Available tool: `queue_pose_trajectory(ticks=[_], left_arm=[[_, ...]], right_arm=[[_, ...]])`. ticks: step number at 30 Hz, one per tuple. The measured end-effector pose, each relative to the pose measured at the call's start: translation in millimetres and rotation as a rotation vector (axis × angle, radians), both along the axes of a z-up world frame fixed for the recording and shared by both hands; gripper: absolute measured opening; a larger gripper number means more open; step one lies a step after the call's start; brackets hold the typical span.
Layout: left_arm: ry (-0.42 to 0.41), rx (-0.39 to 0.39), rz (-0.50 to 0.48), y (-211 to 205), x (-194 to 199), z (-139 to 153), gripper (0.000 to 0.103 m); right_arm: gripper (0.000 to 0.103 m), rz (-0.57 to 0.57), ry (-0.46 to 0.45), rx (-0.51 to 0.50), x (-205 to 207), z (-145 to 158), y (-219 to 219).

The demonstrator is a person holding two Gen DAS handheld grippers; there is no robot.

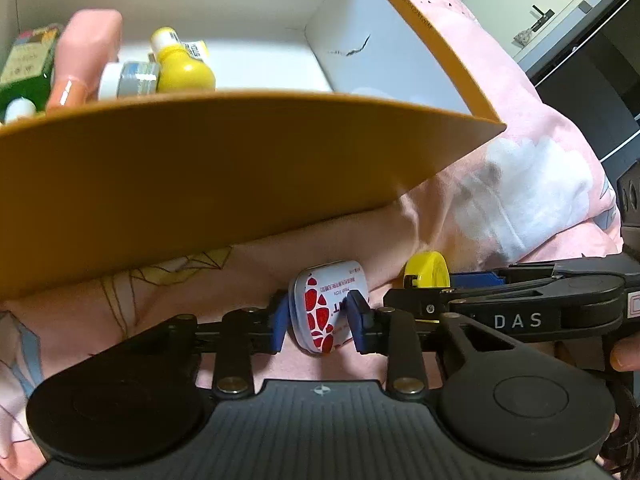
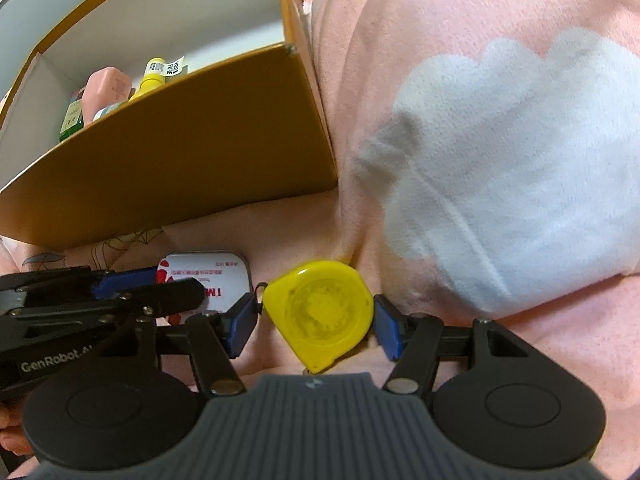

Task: Organize rigid objects
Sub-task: 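Grasp the yellow tape measure with the right tool while the left tool grasps the red-white tin, then lift the tape measure and tin and carry both over the box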

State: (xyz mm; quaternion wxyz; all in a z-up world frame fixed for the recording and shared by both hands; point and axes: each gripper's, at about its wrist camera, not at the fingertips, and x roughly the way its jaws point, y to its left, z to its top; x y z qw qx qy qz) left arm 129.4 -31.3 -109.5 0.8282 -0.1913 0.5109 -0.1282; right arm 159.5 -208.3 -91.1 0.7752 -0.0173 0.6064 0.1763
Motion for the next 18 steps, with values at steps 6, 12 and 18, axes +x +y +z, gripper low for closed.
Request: queue_pose_trajectory(ticks=[6,12,18], left_arm=[[0.006,-0.058,0.015,1.2,5.1,-8.8,0.036],[-0.016,-0.089,0.035,3.3,0.3,-5.6,0.03],[-0.074,-0.081,0.021,5.7,-12.7,15.3,0.02]], right_arm=[[0.062,-0.014,0.006,0.012,2.2,-0.1,-5.0],[0.062,-0.026,0.008,0.028,2.9,-1.1,-10.8],[0.062,-0.047,-0.002,0.062,1.7,8.8,-21.3]])
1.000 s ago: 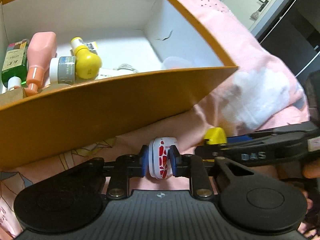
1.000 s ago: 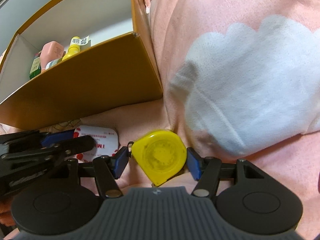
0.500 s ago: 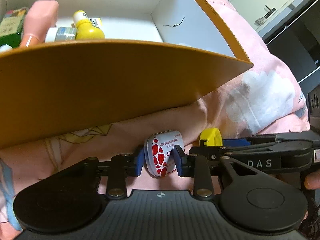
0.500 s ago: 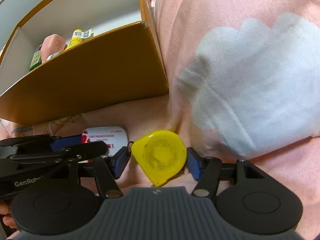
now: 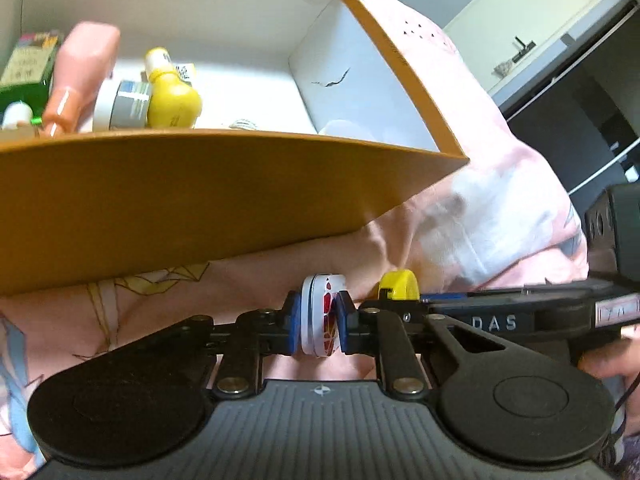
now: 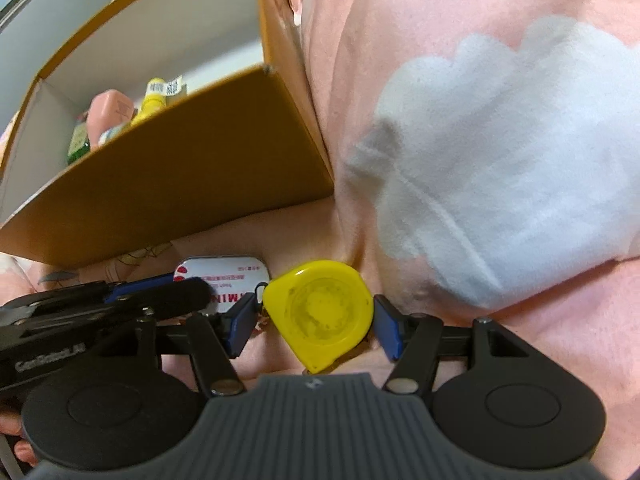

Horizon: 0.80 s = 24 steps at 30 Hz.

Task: Organize rigid objects
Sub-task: 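Lift the tape measure and tin and carry both over the box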

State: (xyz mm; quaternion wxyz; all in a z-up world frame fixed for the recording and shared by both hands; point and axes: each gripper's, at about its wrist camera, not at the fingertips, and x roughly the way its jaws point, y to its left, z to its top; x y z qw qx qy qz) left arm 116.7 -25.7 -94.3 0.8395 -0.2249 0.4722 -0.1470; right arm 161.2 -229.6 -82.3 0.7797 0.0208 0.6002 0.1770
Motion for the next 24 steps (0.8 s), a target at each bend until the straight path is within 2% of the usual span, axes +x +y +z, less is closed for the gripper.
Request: queue_pose_trajectory(ticks=[7,10,14,18,24], left_arm=[[-0.074,0.038,0.013,1.9,-15.2,25.0,0.019],[-0.122,0.046,0.032,6.4,-21.1,42.7,0.019],[-0.221,0.098,0.035,5.4,-30.4,69.1,0.019],[-0.304,0.107,0.051,8.5,-36.2,94.2,0.019],[-0.349,0.086,0.138,26.2,-25.2,121.1,0.019]], right_arm=[[0.062,0.017,-0.043,-0.005,-5.4,13.3,-2.3],[0.062,0.04,-0.085,0.008,-11.8,30.7,1.6],[0.061,0.085,-0.145,0.027,-22.5,57.9,7.7],[0.061,0.13,-0.223,0.037,-30.6,89.2,13.6],[0.061,0.195,-0.334,0.06,-28.3,133.4,22.5]])
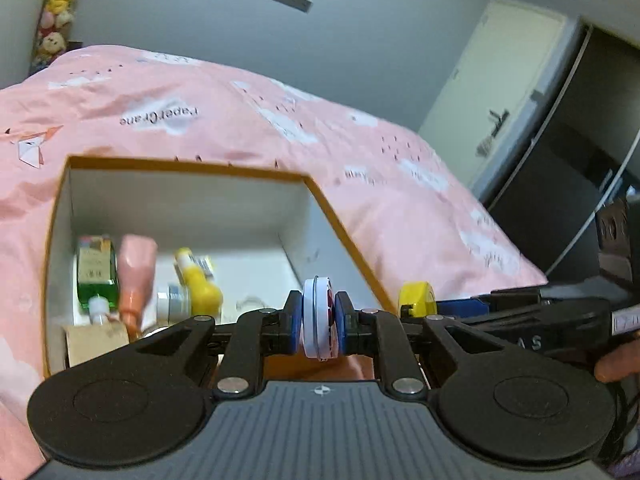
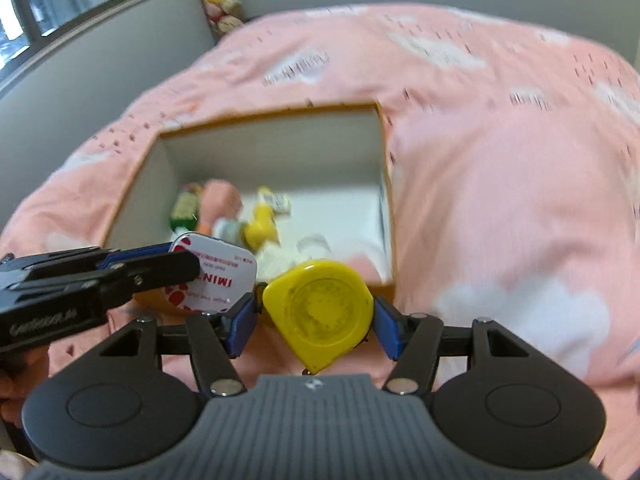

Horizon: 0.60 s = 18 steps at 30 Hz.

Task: Organize rigid objects
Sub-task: 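Lift the tape measure and tin and carry both over the box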

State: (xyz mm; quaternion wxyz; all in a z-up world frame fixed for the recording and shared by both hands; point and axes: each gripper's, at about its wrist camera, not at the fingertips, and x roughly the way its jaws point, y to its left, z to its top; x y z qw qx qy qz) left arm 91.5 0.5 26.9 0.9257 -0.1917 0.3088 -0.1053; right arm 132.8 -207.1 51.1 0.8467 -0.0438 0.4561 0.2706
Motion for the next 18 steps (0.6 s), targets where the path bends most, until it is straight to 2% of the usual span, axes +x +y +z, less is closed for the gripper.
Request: queue_pose_trajectory(ticks=[3,7,11,18], left_arm=[[-0.026,0.026,0.042,6.3,9.8,10.3,0.019],[-0.029,-0.006,0.069,17.2,34.7,13.0,0.019],[0.006,-0.001,0.092,21.0,62.7,-0.1,0.019],[0.131,-0.011,0.084,22.7,108.7,-39.4,0.019]], right_arm=[[0.061,0.033,-0.044,-0.003,7.7,13.8,10.3],[0.061,0.065,-0.077,-0.029,26.9,16.8,31.3],[0.061,0.108,-0.085,-0.117,53.5,0.4,57.8],[0.061,0.196,-0.074,-0.29,91.4,-38.8,88.6]])
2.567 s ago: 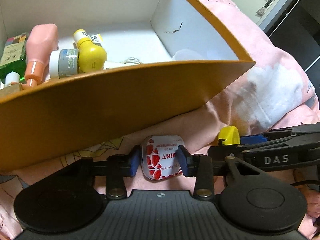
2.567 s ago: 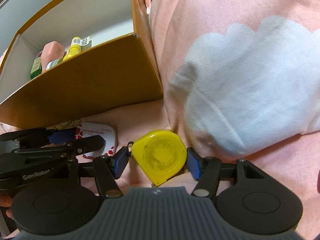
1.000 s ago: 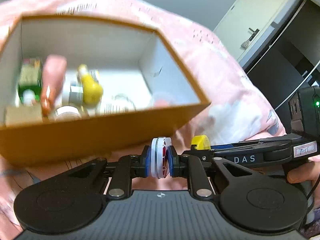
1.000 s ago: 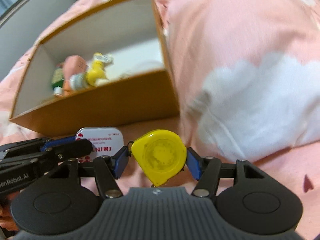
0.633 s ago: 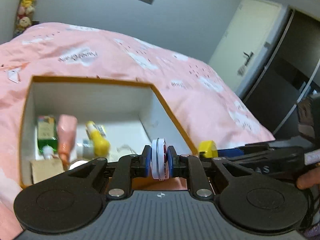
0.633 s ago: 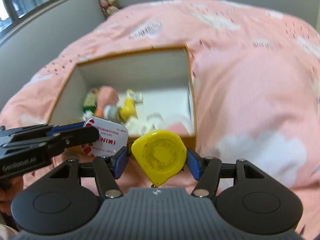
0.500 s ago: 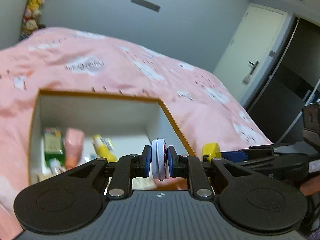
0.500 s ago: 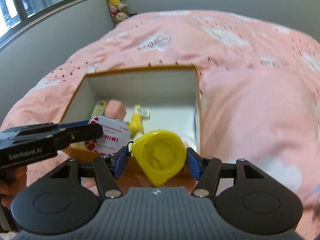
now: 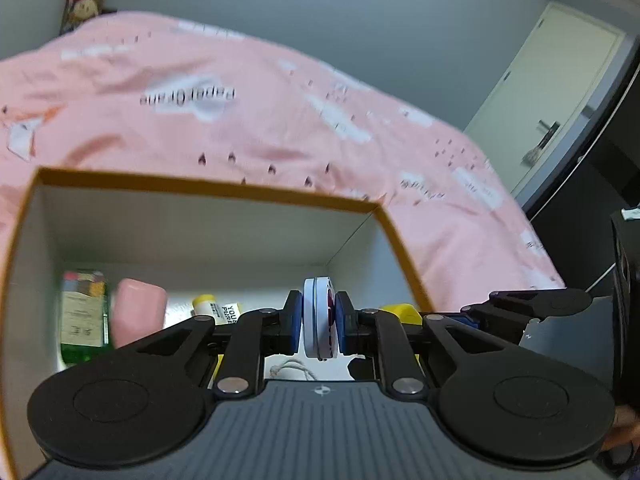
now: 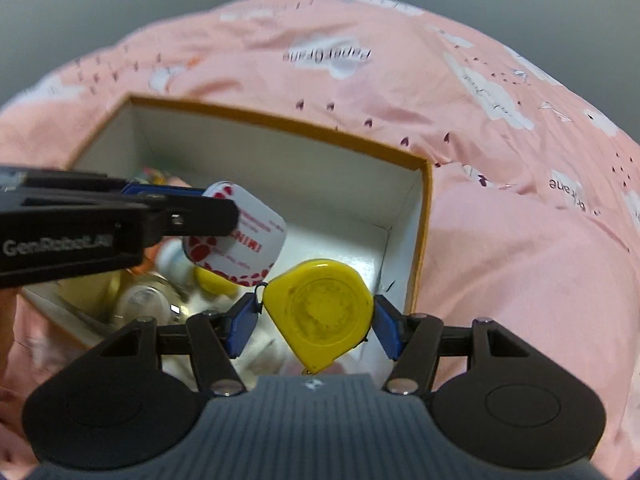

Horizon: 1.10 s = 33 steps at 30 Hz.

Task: Organize rigid objects
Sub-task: 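Lift the tape measure and tin and carry both over the box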

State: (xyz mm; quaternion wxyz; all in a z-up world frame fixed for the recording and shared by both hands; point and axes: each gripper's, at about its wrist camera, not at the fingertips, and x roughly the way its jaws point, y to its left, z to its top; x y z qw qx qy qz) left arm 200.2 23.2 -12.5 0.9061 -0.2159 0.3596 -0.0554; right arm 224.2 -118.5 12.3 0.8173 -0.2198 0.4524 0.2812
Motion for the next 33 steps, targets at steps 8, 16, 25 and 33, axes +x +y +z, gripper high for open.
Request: queue_pose_trajectory(ticks=[8,16,25,33], left_arm=[[0.12,0.005,-0.015,-3.4,31.2,-32.2,0.019],[0.214,0.018,-0.011,-1.2,44.0,-45.9,0.019],[0.264,0.029,0.004,2.3,48.4,-51.5,0.021],[0.286,0.054,0.04,5.7,48.7,-54.8,0.04]], right_arm=[[0.061,0.103,-0.007,-0.123,21.6,-35.3,21.0],[0.061,0.211,-0.037,-0.228,26.1,-52.4,41.2],[0.061,0.273,-0.086,-0.319,24.1,-65.5,48.2],[0.062,0.287,-0.087,-0.323,21.7,-63.4,44.6]])
